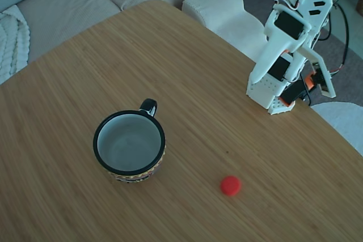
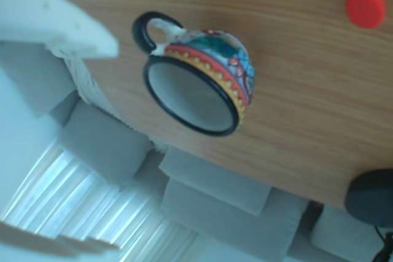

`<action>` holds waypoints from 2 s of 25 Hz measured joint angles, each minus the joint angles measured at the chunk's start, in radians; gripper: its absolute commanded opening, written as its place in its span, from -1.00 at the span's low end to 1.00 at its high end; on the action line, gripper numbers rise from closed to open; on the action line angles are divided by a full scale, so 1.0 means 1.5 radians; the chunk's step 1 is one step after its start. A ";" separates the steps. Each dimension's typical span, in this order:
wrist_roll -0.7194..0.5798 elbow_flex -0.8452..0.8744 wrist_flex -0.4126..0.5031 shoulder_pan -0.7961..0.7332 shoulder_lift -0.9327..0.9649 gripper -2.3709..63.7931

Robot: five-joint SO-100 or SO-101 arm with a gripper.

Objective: Grasp a red cap and put it in the cup.

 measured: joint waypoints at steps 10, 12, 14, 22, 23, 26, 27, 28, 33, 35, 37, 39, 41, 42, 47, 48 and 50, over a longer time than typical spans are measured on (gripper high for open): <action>0.000 0.000 0.000 0.000 0.000 0.21; 0.000 0.000 0.000 0.000 0.000 0.21; 0.000 0.000 0.000 0.000 0.000 0.22; 0.000 0.000 0.000 0.000 0.000 0.22; 0.000 0.000 0.000 0.000 0.000 0.22; 0.000 0.000 0.000 0.000 0.000 0.22; 0.000 0.000 0.000 0.000 0.000 0.22; 0.000 0.000 0.000 0.000 0.000 0.22; 0.000 0.000 0.000 0.000 0.000 0.22; 0.000 0.000 0.000 0.000 0.000 0.22; 0.000 0.000 0.000 0.000 0.000 0.22; 0.000 0.000 0.000 0.000 0.000 0.22; 0.000 0.000 0.000 0.000 0.000 0.22; 0.000 0.000 0.000 0.000 0.000 0.22; 0.000 0.000 0.000 0.000 -0.028 0.23; 0.000 0.000 0.000 0.000 -0.043 0.23; 0.000 0.000 0.000 0.000 -0.078 0.23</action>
